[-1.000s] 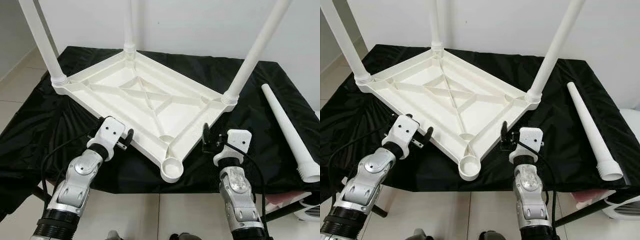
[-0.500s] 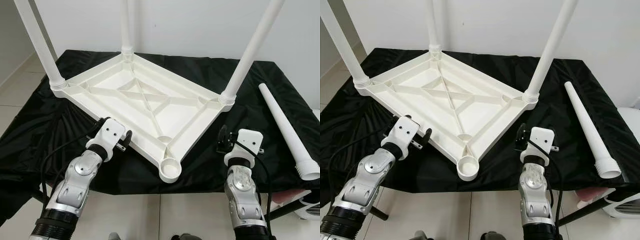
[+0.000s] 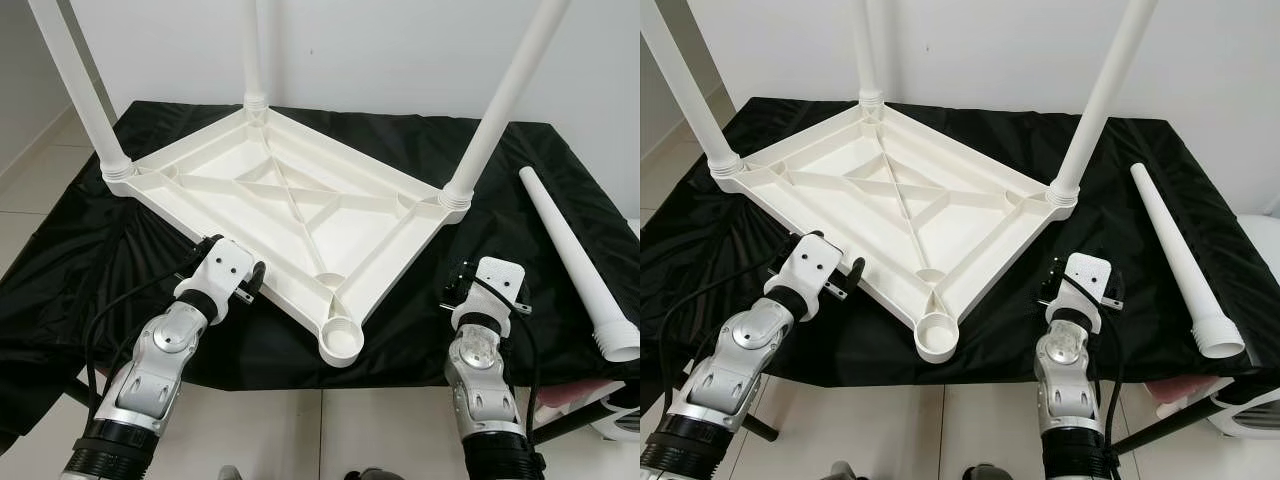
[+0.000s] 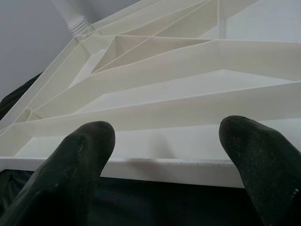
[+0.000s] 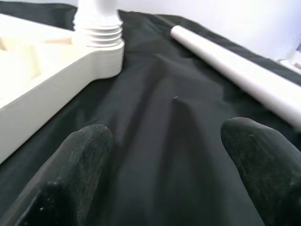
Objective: Building children table
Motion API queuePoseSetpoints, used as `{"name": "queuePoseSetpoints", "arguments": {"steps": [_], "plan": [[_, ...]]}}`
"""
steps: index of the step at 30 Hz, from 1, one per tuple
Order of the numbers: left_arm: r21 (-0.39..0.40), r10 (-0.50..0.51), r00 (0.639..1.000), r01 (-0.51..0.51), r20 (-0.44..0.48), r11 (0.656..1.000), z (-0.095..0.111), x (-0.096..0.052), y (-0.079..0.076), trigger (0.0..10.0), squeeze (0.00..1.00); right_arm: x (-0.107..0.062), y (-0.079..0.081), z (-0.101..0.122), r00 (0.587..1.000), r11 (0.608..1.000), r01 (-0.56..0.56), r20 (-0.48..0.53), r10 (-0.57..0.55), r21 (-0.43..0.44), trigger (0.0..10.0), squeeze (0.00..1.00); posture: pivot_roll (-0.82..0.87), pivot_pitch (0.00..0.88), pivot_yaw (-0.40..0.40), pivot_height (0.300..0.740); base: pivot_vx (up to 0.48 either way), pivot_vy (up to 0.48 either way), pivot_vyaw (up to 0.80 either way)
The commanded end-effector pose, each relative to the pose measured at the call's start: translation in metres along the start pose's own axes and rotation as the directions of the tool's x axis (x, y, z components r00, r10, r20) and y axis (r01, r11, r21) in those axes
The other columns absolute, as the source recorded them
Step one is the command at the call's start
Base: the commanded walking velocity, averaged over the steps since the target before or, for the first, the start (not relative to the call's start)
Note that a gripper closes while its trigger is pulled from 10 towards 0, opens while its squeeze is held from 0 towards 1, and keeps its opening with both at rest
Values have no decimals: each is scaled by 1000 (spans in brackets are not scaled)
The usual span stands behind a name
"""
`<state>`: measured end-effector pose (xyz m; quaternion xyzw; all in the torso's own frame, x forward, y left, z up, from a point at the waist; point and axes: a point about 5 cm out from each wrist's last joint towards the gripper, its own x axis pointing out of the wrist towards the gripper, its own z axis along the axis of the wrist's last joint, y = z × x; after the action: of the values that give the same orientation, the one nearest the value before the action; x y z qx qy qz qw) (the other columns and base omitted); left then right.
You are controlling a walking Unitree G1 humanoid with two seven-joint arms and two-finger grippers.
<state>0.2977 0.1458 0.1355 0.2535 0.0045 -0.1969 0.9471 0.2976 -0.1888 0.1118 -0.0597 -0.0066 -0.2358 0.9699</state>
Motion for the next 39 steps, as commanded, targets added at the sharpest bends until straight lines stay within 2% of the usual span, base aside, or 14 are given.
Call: {"name": "queuePoseSetpoints", "arguments": {"steps": [1, 3, 10, 17, 23, 26, 31, 34, 36, 37, 39], "plan": [[-8, -27, 997, 27, -69, 1000, -13, -3, -8, 10000, 0, 2, 3, -1, 1000, 1000, -24, -12, 24, 8, 10000, 0, -46, 82, 6, 740, 0, 0, 0], [-10, -35, 997, 34, -63, 999, -9, -5, -11, 10000, 0, 10, 12, -2, 997, 997, -65, -34, 66, 27, 10000, 0, -38, 91, 2, 740, 0, 0, 0], [-14, -45, 998, 44, -54, 999, -5, -8, -16, 10000, 0, 17, 18, -2, 994, 994, -101, -46, 103, 37, 10000, 0, -29, 98, -4, 740, 0, 0, 0], [-24, -57, 997, 56, -53, 998, -2, -14, -24, 10000, 0, 34, 27, 1, 991, 992, -120, -60, 122, 45, 10000, 0, -6, 112, -16, 740, 0, 0, 0], [-31, -56, 997, 55, -54, 998, 1, -17, -26, 10000, 0, 41, 33, 4, 988, 988, -143, -58, 146, 61, 10000, 0, 1, 118, -19, 740, 0, 0, 0], [-40, -57, 997, 55, -48, 998, 5, -20, -29, 10000, 0, 46, 46, 12, 977, 974, -207, -38, 212, 96, 10000, 0, 7, 122, -19, 740, 0, 0, 0], [-41, -60, 997, 58, -43, 997, 8, -21, -30, 10000, 0, 48, 59, 19, 962, 955, -270, -11, 273, 127, 10000, 0, 9, 123, -15, 740, 0, 0, 0], [-46, -62, 997, 61, -36, 997, 12, -20, -32, 10000, 0, 48, 71, 27, 940, 927, -341, 22, 342, 159, 10000, 0, 12, 122, -13, 740, 0, 0, 0], [-46, -62, 997, 61, -36, 997, 12, -20, -32, 10000, 0, 48, 71, 27, 940, 927, -341, 22, 342, 159, 10000, 0, 12, 122, -13, 740, 0, 0, 0], [-47, -65, 998, 63, -28, 997, 16, -19, -32, 10000, 0, 49, 78, 33, 924, 908, -381, 42, 379, 174, 10000, 0, 15, 122, -7, 740, 0, 0, 0], [-48, -65, 998, 63, -25, 997, 17, -18, -32, 10000, 0, 50, 80, 35, 918, 900, -395, 50, 393, 183, 10000, 0, 15, 122, -7, 740, 0, 0, 0]]}}
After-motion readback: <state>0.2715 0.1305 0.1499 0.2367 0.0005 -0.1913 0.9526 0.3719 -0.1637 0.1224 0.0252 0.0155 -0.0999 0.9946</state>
